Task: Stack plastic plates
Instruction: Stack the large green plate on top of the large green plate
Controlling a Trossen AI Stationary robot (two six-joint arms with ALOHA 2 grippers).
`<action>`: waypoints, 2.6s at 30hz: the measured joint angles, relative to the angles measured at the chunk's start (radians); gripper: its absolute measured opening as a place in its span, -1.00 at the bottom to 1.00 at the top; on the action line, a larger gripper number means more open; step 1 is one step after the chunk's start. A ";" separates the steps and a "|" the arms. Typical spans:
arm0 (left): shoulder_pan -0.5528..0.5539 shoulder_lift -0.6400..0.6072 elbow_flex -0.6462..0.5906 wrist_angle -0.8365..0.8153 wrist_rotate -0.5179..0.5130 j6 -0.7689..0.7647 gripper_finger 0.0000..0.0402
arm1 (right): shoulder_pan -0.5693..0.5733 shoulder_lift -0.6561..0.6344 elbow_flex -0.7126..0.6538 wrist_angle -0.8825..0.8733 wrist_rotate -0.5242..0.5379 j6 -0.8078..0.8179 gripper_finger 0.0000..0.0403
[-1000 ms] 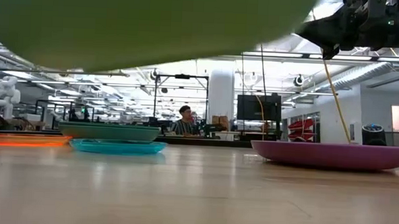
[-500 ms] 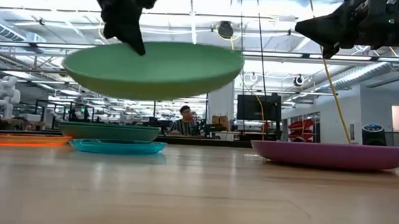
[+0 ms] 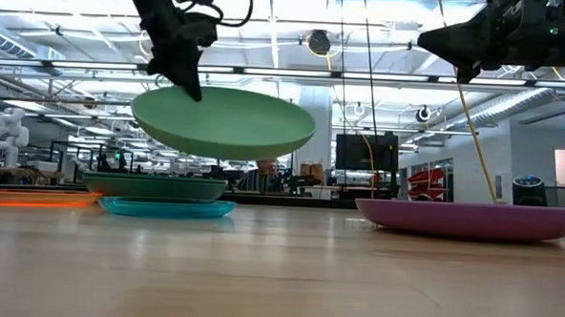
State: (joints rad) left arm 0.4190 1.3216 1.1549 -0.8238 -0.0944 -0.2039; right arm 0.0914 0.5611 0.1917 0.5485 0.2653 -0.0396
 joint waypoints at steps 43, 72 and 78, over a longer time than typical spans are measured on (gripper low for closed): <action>0.602 -0.046 0.092 -0.230 -0.087 0.203 -0.87 | 0.000 0.000 0.000 0.000 0.003 0.000 -0.82; 0.602 -0.046 0.092 -0.242 -0.088 0.187 -0.87 | 0.000 0.000 0.000 0.000 0.003 -0.002 -0.82; 0.601 -0.046 0.092 -0.246 -0.042 0.192 -0.87 | 0.000 0.000 0.000 0.000 0.003 -0.003 -0.82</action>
State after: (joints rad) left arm 1.0201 1.2758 1.2465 -1.0695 -0.1360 -0.0115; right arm 0.0914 0.5610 0.1917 0.5484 0.2684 -0.0422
